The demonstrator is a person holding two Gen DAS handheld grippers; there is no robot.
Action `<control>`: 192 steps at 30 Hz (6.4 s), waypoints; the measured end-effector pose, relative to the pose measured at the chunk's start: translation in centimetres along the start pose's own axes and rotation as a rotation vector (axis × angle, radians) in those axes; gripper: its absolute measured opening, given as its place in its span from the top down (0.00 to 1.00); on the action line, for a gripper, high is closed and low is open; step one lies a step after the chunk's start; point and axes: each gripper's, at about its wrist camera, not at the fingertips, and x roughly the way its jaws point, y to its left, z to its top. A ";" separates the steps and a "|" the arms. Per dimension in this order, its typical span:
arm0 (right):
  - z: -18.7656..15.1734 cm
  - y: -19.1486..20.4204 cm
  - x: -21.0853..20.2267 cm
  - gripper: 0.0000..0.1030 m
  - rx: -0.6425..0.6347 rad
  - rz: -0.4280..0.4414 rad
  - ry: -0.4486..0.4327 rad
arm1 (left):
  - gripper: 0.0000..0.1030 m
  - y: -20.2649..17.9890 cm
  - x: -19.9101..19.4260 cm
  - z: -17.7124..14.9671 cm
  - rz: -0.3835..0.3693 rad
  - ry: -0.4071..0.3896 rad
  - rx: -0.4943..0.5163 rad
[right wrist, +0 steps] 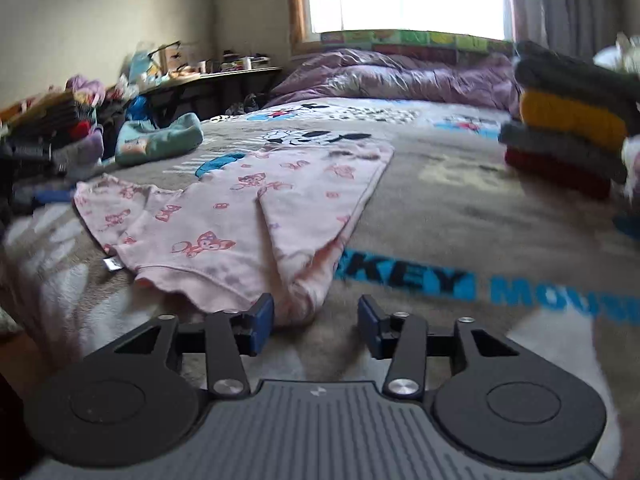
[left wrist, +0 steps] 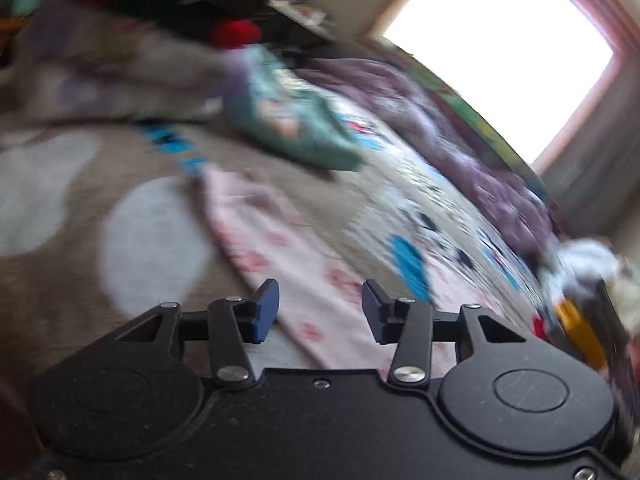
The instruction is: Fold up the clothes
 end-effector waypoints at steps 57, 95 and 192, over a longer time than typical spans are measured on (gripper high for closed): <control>0.5 -7.6 2.6 0.43 0.762 0.341 -0.084 | 0.00 -14.7 3.3 -2.7 -0.212 0.059 0.334; 5.2 -4.6 2.6 0.46 0.713 0.395 -0.004 | 0.03 -4.5 -0.1 2.1 -0.345 0.070 -0.067; 8.5 -6.6 1.6 0.91 0.748 0.135 -0.319 | 0.22 -10.3 2.1 -4.3 -0.381 0.216 0.458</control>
